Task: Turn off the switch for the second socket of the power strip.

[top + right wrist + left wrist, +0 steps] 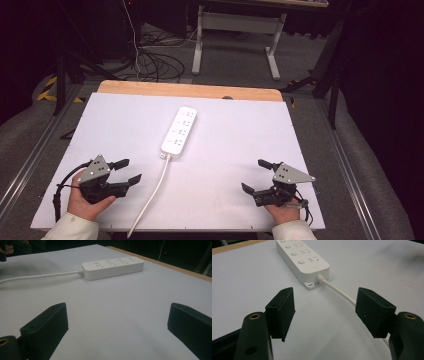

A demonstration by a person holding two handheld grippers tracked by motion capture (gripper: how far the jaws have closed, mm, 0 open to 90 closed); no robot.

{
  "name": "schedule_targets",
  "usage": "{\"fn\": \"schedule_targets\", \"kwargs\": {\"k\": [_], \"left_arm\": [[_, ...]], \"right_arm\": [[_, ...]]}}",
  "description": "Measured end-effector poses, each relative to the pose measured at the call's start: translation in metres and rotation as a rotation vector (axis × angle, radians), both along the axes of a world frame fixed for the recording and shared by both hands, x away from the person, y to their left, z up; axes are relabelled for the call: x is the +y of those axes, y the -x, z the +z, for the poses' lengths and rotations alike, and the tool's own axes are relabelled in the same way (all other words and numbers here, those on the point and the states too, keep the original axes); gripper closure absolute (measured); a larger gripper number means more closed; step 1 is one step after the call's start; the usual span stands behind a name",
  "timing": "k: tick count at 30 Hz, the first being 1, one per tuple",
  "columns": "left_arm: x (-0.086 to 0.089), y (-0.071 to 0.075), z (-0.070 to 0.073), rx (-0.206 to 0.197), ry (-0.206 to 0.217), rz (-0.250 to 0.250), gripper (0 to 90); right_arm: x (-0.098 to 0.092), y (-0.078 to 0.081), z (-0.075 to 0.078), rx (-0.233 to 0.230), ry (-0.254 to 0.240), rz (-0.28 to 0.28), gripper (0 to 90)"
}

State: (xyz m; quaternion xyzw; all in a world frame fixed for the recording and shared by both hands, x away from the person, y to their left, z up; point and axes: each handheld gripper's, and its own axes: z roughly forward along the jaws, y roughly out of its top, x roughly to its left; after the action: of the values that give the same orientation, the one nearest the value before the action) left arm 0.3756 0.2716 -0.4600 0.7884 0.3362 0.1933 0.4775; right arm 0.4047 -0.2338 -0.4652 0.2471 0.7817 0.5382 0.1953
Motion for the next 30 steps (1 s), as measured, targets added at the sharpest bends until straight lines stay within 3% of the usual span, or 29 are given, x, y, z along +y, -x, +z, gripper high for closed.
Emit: {"fn": "schedule_targets", "kwargs": {"k": [16,19,26,27,29,30], "left_arm": [[-0.002,-0.001,0.005,0.004,-0.008,0.018,34.4],[-0.002,-0.001,0.006,-0.006,-0.027,0.018,35.3],[-0.007,-0.003,0.011,0.032,-0.026,0.011,45.7],[-0.009,-0.005,0.013,0.027,-0.062,0.004,54.1],[-0.011,-0.006,0.014,0.032,-0.068,-0.003,63.7],[-0.011,-0.007,0.015,0.032,-0.078,-0.007,63.7]], "right_arm": [[0.000,0.000,-0.001,0.004,-0.003,-0.001,3.7],[-0.001,0.000,-0.001,0.004,0.000,-0.004,3.7],[-0.001,0.001,-0.001,0.007,-0.005,0.000,3.7],[-0.001,0.001,-0.001,0.000,-0.006,0.002,3.7],[-0.001,0.002,-0.001,0.000,-0.007,0.002,3.7],[-0.001,0.002,-0.001,0.000,-0.007,0.002,3.7]]}}
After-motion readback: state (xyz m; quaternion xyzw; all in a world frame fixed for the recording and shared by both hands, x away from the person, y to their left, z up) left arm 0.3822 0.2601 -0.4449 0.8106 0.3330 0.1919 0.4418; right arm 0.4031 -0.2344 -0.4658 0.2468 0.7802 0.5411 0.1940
